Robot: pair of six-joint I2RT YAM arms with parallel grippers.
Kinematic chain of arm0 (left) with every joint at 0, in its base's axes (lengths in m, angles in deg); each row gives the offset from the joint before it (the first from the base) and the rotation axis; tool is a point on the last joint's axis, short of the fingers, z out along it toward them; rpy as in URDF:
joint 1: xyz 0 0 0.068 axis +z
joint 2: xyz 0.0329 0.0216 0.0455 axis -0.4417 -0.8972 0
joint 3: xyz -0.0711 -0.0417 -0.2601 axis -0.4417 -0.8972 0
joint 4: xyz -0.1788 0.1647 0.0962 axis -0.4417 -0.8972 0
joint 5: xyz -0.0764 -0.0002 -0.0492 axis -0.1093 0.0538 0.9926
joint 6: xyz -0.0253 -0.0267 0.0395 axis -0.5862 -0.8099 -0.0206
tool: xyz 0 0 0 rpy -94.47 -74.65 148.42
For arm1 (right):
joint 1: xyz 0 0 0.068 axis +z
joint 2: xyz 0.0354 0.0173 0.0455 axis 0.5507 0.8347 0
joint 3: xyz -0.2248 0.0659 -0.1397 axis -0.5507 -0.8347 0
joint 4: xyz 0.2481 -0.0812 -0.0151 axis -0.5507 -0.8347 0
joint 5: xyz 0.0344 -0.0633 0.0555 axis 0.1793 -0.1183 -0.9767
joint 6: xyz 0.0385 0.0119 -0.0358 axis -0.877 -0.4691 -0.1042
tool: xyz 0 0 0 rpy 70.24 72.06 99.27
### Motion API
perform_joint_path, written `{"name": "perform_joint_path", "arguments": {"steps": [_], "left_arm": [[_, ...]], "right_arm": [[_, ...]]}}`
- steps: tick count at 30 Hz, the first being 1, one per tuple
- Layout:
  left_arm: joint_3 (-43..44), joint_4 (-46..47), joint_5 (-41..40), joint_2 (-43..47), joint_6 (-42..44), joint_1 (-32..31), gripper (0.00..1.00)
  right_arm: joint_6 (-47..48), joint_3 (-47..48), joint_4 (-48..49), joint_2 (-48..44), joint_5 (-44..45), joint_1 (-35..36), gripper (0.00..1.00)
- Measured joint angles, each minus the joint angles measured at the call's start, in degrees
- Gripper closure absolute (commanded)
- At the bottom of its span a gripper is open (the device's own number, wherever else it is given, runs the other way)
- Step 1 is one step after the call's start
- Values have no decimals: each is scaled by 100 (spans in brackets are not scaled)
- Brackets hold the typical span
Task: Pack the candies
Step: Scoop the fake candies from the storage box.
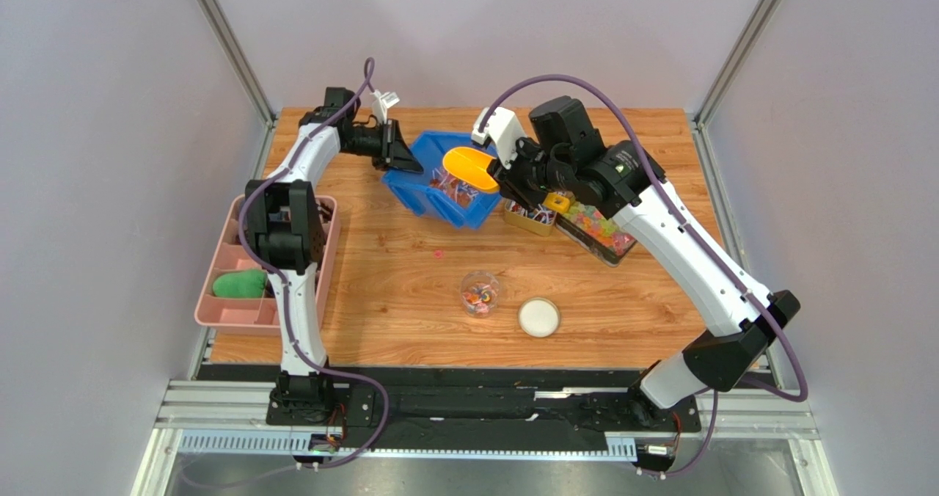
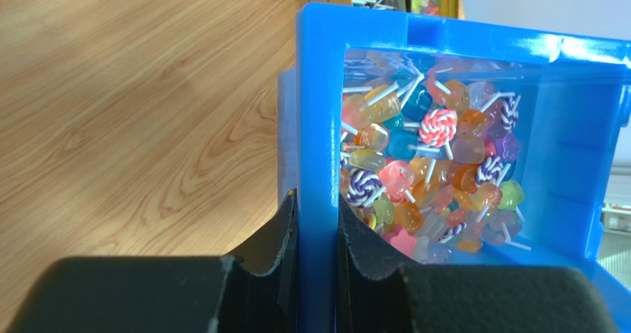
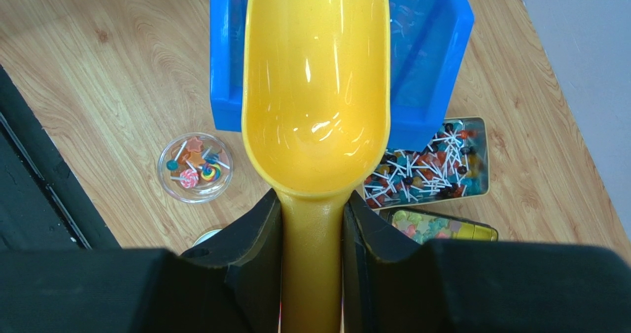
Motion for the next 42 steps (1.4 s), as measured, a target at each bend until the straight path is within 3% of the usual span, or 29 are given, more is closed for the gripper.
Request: {"name": "perform_joint_path", "arguments": {"steps": [5, 12, 16, 26, 30, 42], "left_arm": [[-13, -48, -221, 11, -31, -35, 100], [-234, -216, -1930, 289, 629, -295, 100], [-645, -122, -2450, 710, 791, -378, 100], [-1309, 688, -2796, 1751, 800, -455, 100], [-1314, 828, -2889, 1843, 798, -533, 100], [-1738, 997, -3320, 1845, 802, -710, 100]], "right_arm": [[-4, 0, 35, 33, 2, 0, 100], [-2, 2, 55, 205, 219, 2, 100], [7, 44, -39, 472, 404, 39, 100], [229, 330, -721, 1362, 1126, 387, 100], [332, 1054, -1104, 1945, 1510, 398, 100], [1113, 1211, -1563, 2653, 2612, 717, 100]]}}
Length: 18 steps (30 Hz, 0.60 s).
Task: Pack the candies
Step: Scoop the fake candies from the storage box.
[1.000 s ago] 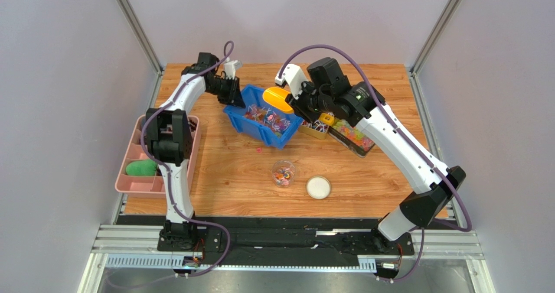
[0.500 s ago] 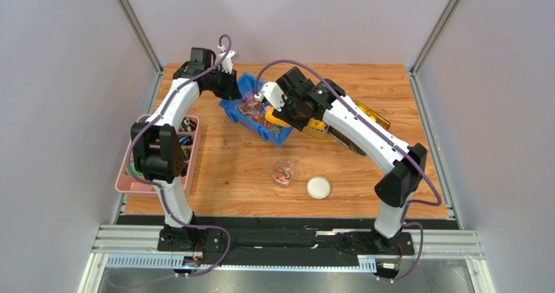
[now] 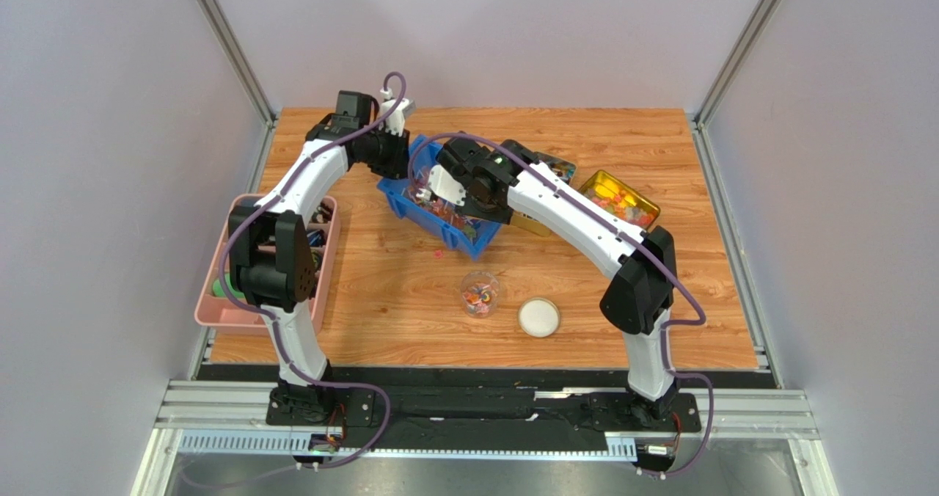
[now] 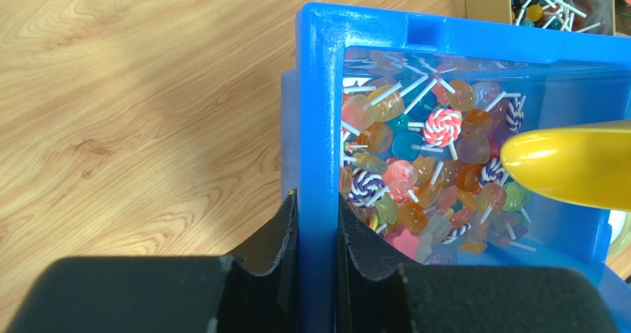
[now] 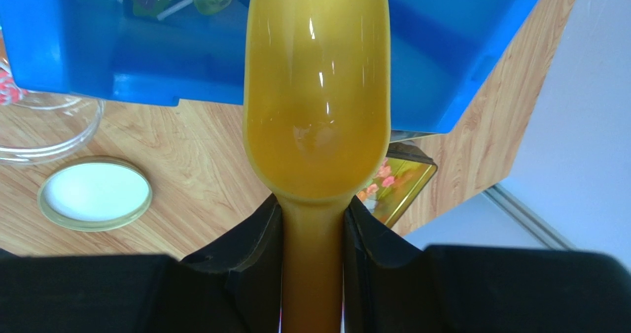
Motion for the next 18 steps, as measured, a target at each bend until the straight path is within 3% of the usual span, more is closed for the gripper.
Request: {"name": "perform_joint_path", "arguments": {"steps": [18], "left_arm": [[-343, 142, -400, 129, 155, -9, 100]], "right_arm": [[590, 807, -457, 1241, 328, 197, 100]]}}
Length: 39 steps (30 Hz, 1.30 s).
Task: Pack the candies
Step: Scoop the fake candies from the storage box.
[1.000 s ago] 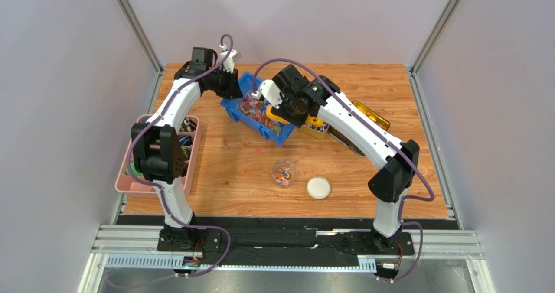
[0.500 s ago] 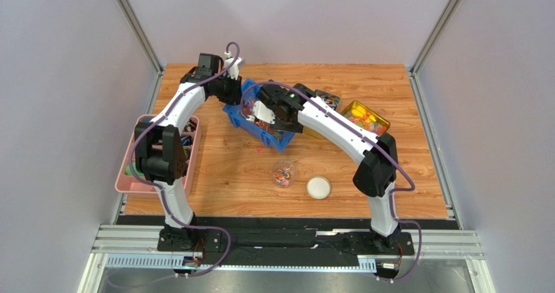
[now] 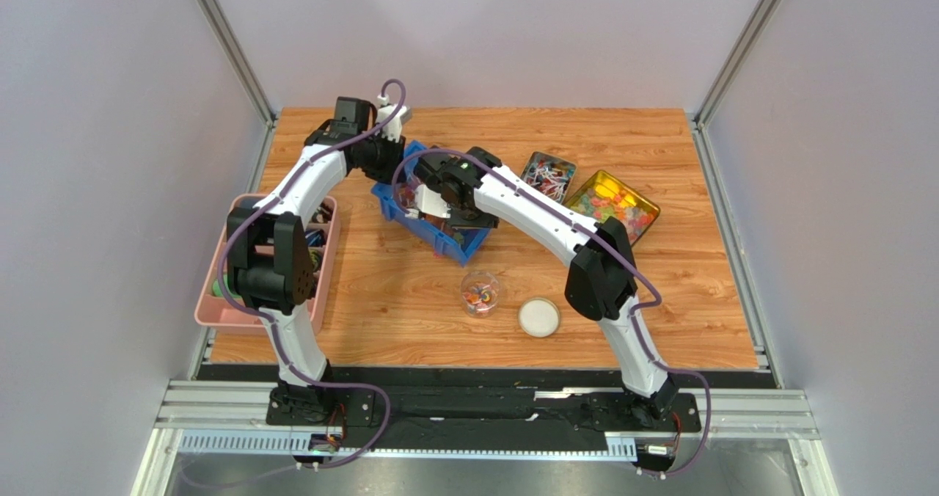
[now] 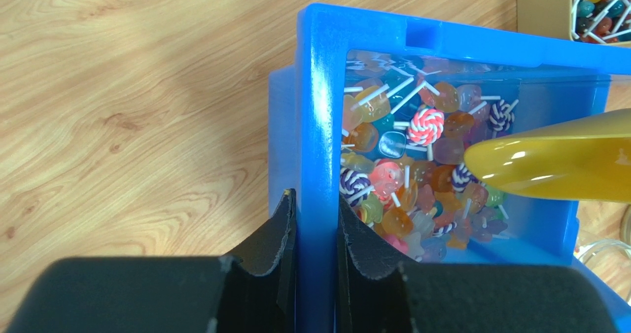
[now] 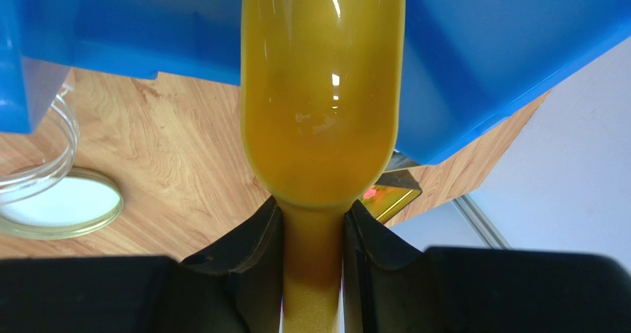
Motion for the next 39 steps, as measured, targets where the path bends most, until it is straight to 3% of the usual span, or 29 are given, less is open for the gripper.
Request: {"name": "perform_joint_path", "arguments": {"steps": [12, 39], "left_arm": [[-177, 90, 295, 70, -35, -59, 100], [-426, 249, 452, 214, 50, -15, 100]], "right_arm": [[-46, -31, 372, 90, -463, 282, 100], [-1193, -1172, 2765, -142, -2159, -105, 100]]}}
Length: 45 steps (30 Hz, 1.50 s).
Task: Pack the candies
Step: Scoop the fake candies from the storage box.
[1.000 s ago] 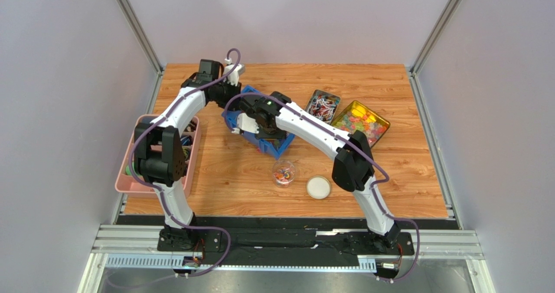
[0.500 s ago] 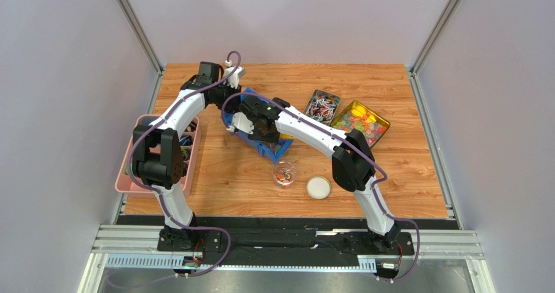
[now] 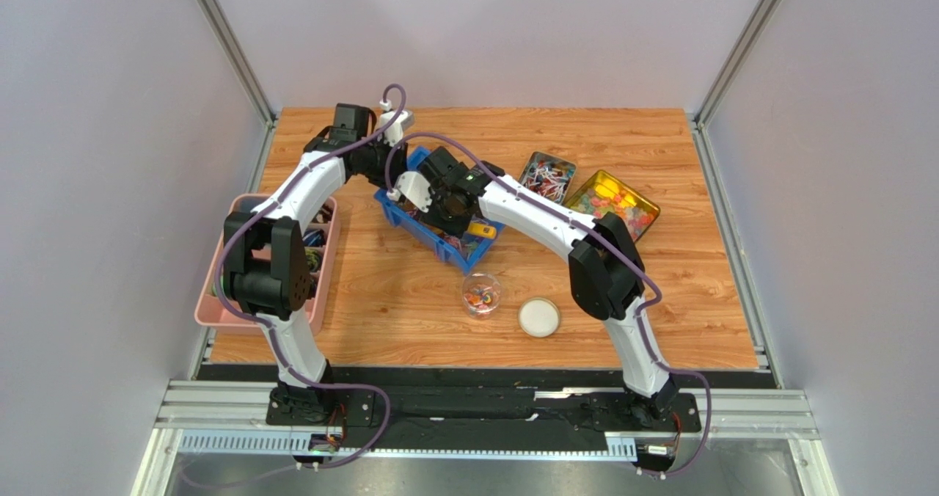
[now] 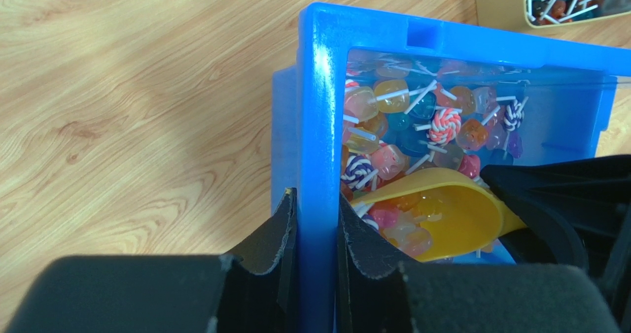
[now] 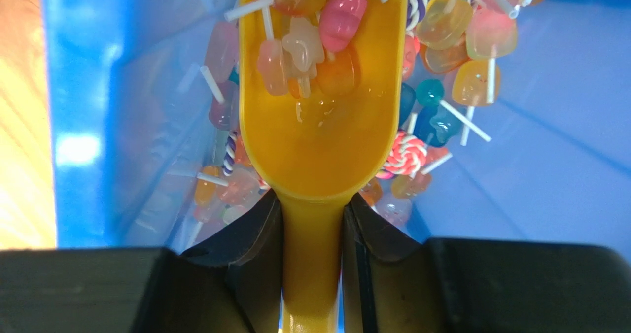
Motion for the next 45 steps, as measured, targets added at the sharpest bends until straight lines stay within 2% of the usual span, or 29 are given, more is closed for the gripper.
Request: {"name": "perform_joint_path", "arguments": {"steps": [10, 19, 32, 45], "left_arm": [[83, 92, 273, 0, -151, 50, 100], [442, 33, 979, -4, -584, 404, 100], [647, -210, 1255, -221, -627, 507, 100], [990, -562, 1290, -505, -560, 562, 100]], "right_arm": [[-485, -138, 343, -181, -1062, -472, 100], [-614, -848, 986, -1027, -1867, -911, 100], [-616, -1456, 1165, -1705, -2157, -1104, 100], [-616, -1554, 1163, -2284, -2273, -1303, 100]]}}
